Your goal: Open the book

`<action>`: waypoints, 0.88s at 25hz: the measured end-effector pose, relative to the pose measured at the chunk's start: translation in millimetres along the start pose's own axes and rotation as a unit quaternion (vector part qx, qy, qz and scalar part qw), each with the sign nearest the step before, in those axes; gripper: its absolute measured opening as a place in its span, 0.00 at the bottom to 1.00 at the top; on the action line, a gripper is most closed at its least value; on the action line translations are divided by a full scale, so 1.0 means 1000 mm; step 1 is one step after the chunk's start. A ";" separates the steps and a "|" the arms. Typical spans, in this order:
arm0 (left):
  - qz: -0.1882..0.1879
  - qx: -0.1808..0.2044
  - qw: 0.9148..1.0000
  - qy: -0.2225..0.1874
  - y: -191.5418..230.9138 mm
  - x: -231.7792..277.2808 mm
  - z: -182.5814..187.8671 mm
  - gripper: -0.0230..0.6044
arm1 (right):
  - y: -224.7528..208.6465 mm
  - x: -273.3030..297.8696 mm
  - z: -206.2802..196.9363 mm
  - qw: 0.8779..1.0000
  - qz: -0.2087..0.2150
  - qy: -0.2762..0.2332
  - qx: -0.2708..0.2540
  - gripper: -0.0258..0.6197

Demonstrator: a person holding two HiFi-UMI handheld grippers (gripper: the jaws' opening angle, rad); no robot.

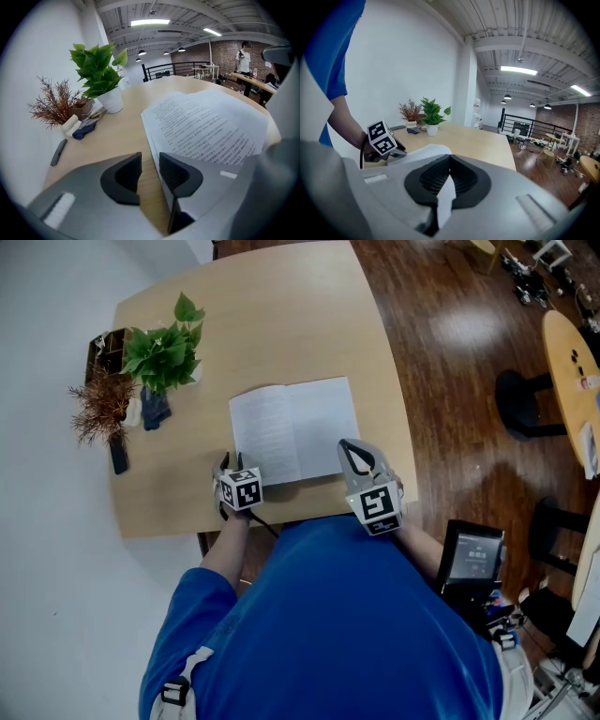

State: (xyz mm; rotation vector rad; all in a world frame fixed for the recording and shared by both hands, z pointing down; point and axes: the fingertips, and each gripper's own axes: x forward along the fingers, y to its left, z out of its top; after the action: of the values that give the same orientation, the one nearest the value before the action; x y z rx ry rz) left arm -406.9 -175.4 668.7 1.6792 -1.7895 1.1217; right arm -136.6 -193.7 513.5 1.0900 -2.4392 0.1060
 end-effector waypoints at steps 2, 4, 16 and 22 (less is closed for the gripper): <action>0.008 -0.004 1.000 -0.001 0.005 -0.002 -0.002 0.24 | -0.001 -0.001 0.000 1.000 -0.001 0.003 -0.001 0.04; 0.013 -0.008 1.000 -0.003 0.009 -0.003 -0.004 0.24 | 0.001 -0.001 -0.001 1.000 0.002 0.000 0.005 0.04; 0.015 -0.021 0.996 -0.080 0.018 -0.032 0.014 0.17 | 0.004 -0.002 -0.001 1.000 0.003 -0.004 0.004 0.04; 0.003 -0.012 0.992 -0.127 0.009 -0.057 0.030 0.07 | 0.008 -0.009 -0.002 1.000 0.000 -0.001 0.008 0.04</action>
State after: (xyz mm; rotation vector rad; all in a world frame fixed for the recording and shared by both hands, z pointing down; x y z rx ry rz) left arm -399.6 -165.2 604.7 1.8727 -1.9515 0.9173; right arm -136.7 -181.2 511.8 1.0959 -2.4438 0.1248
